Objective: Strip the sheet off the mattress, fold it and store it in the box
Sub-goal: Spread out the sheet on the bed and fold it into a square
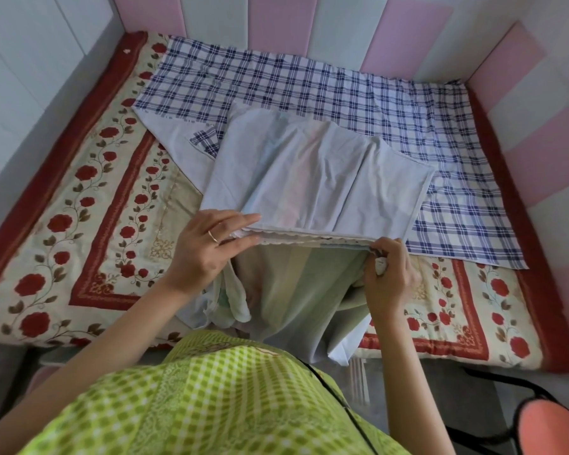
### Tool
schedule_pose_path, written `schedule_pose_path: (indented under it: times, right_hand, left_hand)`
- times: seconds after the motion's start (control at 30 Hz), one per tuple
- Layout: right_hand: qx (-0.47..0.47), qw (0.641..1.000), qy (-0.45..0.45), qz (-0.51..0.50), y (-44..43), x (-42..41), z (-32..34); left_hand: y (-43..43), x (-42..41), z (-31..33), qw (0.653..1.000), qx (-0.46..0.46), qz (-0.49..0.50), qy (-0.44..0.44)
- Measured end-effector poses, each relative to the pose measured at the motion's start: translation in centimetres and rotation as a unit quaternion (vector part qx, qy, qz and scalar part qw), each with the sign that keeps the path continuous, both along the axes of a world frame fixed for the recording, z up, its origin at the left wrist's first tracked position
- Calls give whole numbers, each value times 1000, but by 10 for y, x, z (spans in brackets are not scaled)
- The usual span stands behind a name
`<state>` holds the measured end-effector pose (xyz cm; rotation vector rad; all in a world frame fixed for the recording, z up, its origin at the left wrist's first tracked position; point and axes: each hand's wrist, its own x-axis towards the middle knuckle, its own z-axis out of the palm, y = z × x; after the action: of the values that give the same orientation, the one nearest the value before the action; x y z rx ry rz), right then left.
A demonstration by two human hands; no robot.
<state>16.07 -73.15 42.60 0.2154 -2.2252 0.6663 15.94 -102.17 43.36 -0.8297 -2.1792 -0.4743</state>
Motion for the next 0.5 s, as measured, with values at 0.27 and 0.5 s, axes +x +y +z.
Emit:
schedule_pose_path:
  times: [0.27, 0.5]
  right_hand:
    - [-38, 998, -31, 25, -3, -4, 16]
    - [-117, 981, -134, 78, 7, -3, 30]
  left_hand:
    - [8, 1, -9, 985, -7, -18, -169]
    - [9, 6, -12, 965, 99, -28, -241]
